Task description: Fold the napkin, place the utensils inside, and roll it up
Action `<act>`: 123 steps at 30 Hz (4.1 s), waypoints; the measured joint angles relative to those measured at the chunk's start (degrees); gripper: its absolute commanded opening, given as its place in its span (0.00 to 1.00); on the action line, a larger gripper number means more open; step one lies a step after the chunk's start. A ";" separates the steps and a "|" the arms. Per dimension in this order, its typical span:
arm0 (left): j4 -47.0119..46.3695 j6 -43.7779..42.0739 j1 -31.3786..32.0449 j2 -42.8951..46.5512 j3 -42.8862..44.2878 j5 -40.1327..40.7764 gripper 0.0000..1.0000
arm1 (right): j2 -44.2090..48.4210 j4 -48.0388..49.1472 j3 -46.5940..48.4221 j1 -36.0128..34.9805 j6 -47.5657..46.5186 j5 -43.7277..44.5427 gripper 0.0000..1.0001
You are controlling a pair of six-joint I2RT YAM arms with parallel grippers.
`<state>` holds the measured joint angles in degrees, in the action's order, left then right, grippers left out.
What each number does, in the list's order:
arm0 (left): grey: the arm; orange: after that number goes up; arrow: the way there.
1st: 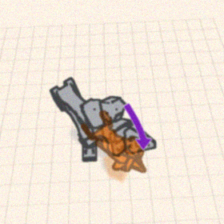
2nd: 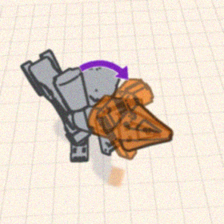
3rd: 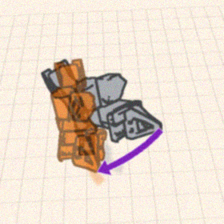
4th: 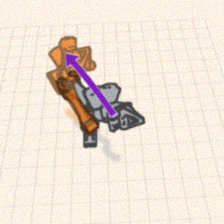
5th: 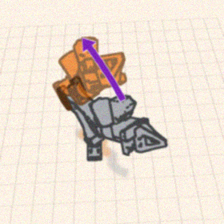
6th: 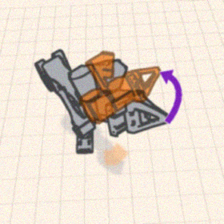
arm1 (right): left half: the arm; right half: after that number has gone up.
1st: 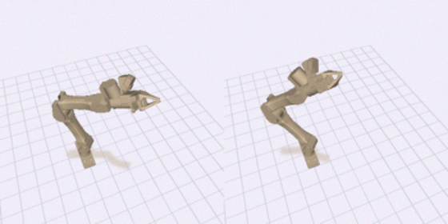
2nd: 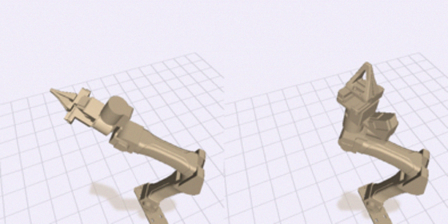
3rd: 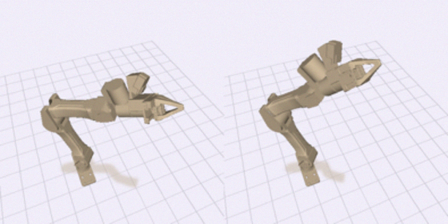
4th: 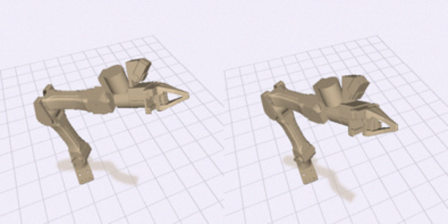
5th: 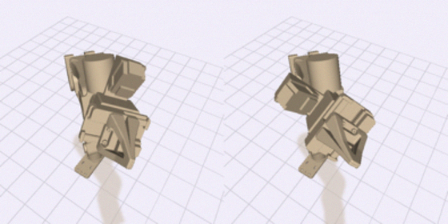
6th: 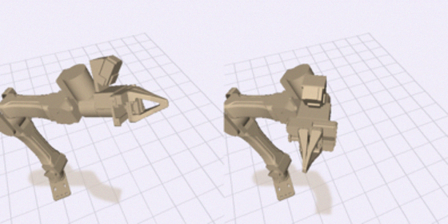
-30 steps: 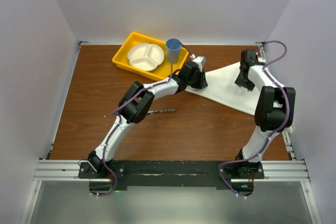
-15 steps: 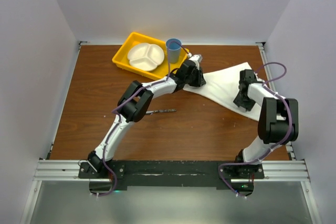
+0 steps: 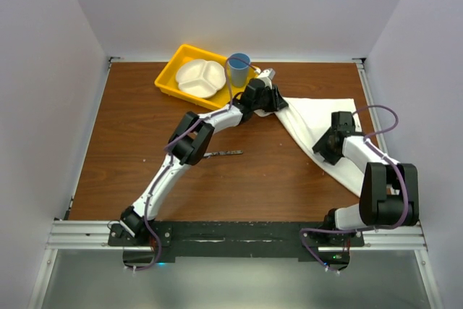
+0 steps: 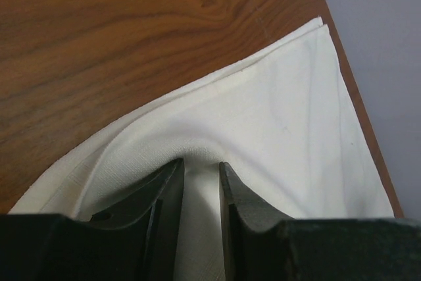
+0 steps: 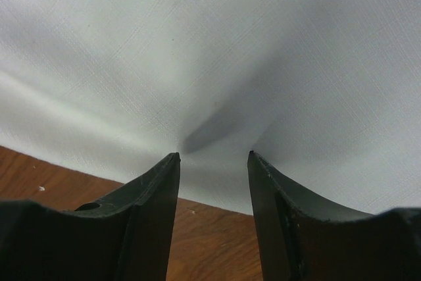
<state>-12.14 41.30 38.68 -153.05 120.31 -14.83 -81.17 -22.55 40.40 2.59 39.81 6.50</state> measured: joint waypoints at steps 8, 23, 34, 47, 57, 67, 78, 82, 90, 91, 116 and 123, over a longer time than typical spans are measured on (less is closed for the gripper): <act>-0.52 -2.21 -0.11 -2.34 3.76 -0.66 0.36 | -0.79 -7.30 4.87 0.07 -3.23 3.39 0.51; 2.10 -6.36 3.41 5.99 -0.22 2.58 0.37 | -1.81 -4.90 2.27 19.23 -5.18 -2.05 0.44; 7.98 -8.00 6.82 5.97 0.48 3.26 0.36 | 4.07 -5.42 -0.74 21.49 -8.33 -1.60 0.51; 17.31 -12.07 5.55 7.10 -2.40 8.09 0.16 | -17.18 -0.74 27.63 3.21 -10.40 3.65 0.33; 16.50 -12.39 2.21 7.76 -3.87 7.19 0.17 | -30.47 -1.57 36.57 1.66 -9.97 9.05 0.25; 13.77 -13.88 -0.04 3.04 2.38 2.89 0.24 | -35.71 -1.99 41.44 6.49 -7.91 10.67 0.26; 11.32 -14.49 0.20 6.14 -2.64 4.68 0.20 | -32.92 -4.37 40.28 4.94 -9.05 10.64 0.28; 10.88 -14.53 -0.11 6.73 -3.37 6.80 0.19 | -25.97 -5.38 35.58 1.62 -9.40 9.66 0.28; 11.06 -15.47 -3.10 6.73 -3.37 8.26 0.19 | -17.57 -4.96 20.20 -1.53 -9.44 5.33 0.27; 11.02 -15.85 -3.34 6.73 -3.37 8.57 0.19 | -17.53 -5.05 18.34 -1.51 -9.38 4.87 0.27; 12.04 -23.71 -1.25 12.61 -5.97 13.09 0.09 | -9.25 -8.15 12.17 -1.44 -9.42 2.58 0.28; 14.69 -29.97 1.68 11.96 -6.78 19.12 0.08 | -8.17 -9.57 10.36 -1.25 -8.92 3.98 0.29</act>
<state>2.55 11.33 40.36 -141.10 113.54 4.29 -89.34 -32.12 50.76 1.34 30.89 10.48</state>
